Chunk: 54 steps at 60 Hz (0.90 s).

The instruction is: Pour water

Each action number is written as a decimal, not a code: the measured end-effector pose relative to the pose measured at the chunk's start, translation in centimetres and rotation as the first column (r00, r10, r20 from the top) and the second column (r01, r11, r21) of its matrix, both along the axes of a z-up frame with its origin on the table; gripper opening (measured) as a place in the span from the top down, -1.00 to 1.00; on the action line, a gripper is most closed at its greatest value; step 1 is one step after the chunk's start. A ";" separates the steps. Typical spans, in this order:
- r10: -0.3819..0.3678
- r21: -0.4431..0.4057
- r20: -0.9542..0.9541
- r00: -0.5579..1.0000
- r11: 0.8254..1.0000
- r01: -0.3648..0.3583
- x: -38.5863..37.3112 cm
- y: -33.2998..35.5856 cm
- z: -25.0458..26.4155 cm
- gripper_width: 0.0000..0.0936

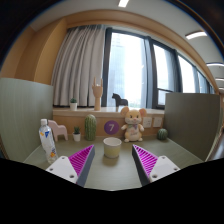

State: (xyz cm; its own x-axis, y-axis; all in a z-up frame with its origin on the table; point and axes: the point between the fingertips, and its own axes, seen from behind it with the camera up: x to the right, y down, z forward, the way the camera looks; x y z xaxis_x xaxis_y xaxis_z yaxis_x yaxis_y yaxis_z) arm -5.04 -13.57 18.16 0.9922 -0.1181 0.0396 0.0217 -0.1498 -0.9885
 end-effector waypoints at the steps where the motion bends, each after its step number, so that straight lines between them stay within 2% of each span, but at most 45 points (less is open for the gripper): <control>1: 0.005 -0.005 -0.002 1.000 1.000 -0.005 -0.8 0.2 -0.7 -0.63; 12: 0.131 -0.002 -0.017 0.991 0.991 -0.131 -10.6 1.5 -5.2 -0.63; 28: 0.323 0.000 -0.061 0.944 0.946 -0.324 -23.4 4.2 -8.1 -0.64; 54: 0.353 0.034 -0.044 0.935 0.936 -0.352 -29.5 13.7 -7.3 -0.65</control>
State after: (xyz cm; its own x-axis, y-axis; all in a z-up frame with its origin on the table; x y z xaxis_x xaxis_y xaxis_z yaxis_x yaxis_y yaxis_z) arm -34.57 0.09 10.85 0.9710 0.2391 -0.0082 0.0204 -0.1168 -0.9929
